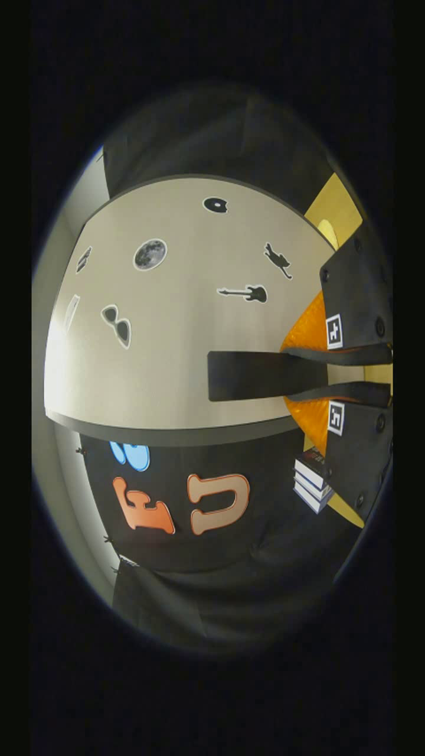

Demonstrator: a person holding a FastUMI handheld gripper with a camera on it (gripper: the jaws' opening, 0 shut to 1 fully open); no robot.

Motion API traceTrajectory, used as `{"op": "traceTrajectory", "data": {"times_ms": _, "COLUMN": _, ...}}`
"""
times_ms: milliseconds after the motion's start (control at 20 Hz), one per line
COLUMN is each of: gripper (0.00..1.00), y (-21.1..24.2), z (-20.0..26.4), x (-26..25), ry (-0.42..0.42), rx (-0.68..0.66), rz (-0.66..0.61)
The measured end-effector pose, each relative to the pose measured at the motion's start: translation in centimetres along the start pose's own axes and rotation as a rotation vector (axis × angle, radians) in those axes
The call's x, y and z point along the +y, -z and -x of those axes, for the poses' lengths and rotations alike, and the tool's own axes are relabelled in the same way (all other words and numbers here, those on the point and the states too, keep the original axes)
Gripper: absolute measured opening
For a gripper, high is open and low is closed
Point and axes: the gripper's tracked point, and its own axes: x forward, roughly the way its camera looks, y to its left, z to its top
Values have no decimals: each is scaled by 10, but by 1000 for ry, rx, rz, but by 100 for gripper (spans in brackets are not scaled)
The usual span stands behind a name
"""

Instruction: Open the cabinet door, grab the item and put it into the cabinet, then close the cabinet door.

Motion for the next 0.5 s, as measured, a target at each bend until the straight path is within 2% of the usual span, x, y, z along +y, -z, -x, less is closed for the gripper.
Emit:
{"op": "traceTrajectory", "data": {"times_ms": 300, "gripper": 17, "y": 9, "z": 62, "x": -24, "ry": 29, "rx": -38, "rz": 24}}
{"op": "traceTrajectory", "data": {"times_ms": 500, "gripper": 15, "y": 12, "z": 94, "x": -39, "ry": 87, "rx": -76, "rz": 56}}
